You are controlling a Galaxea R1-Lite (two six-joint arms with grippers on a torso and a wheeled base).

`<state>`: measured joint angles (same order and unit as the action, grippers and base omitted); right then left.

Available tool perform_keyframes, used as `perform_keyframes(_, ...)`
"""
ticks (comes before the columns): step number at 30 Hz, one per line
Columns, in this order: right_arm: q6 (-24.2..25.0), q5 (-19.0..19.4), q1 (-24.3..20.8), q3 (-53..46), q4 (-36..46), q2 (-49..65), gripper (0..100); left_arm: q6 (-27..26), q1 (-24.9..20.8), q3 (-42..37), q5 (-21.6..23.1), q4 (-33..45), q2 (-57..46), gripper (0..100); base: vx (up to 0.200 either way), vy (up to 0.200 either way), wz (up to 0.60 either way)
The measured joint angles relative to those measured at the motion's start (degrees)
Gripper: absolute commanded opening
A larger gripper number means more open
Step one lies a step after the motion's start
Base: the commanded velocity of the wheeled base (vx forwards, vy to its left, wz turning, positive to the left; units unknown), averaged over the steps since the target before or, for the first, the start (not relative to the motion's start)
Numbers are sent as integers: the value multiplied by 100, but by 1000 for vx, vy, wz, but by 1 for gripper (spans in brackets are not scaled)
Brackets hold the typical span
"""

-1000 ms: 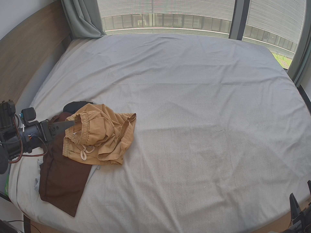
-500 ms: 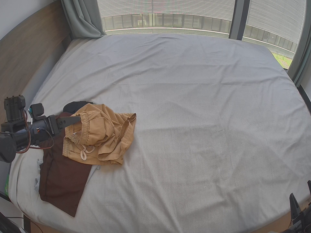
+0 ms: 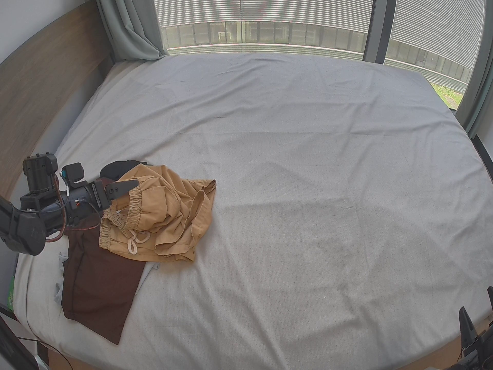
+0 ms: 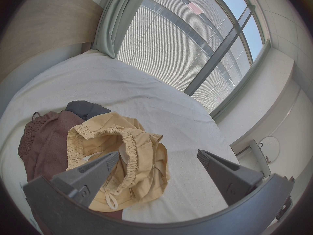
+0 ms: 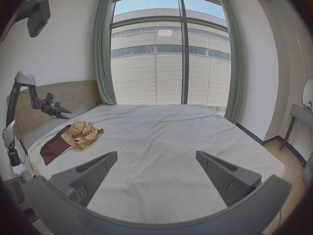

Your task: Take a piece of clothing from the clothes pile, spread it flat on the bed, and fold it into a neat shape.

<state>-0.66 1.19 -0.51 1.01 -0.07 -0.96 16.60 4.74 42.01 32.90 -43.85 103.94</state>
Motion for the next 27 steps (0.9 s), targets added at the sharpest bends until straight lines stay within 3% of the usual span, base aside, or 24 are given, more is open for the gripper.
perform_keyframes(13,9,-2,0,0,2,0,100,351,-157,385,-212,-265,701,100,0,0,0)
perform_keyframes(27,15,-2,0,0,0,0,100,393,-362,571,-490,-601,1073,100,0,0,0)
